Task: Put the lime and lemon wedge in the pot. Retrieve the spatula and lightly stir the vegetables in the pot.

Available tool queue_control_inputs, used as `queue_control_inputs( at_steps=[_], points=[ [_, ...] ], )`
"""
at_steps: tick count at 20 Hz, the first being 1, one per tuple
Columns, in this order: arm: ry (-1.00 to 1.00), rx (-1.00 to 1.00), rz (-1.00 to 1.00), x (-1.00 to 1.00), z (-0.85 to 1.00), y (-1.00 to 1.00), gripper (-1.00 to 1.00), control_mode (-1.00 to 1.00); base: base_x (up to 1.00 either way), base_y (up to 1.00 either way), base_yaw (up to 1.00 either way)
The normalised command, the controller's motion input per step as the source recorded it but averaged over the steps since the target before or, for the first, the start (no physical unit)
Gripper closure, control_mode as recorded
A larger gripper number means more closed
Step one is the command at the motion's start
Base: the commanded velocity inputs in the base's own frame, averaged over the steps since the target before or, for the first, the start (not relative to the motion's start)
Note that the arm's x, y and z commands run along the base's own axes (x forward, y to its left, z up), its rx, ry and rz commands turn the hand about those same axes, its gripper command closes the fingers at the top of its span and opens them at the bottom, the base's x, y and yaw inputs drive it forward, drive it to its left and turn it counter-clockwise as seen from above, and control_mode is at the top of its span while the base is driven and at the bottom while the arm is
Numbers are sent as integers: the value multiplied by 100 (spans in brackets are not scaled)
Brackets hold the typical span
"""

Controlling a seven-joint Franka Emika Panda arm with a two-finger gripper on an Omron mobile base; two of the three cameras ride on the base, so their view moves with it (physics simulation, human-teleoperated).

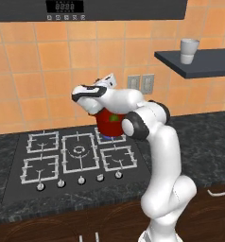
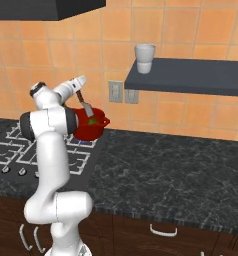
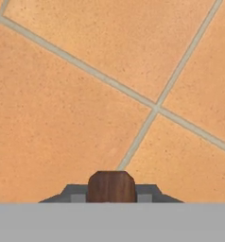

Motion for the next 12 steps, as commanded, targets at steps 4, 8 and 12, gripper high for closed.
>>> queue_control_inputs(
  at_steps=[4,8,12],
  points=[
    [0,12,0,2,-64,-19,100,-100,0,0,0],
    [-2,12,0,11,-57,-25,100,-100,0,0,0],
    [-18,12,0,4,-18,-17,100,-100,0,0,0]
  ],
)
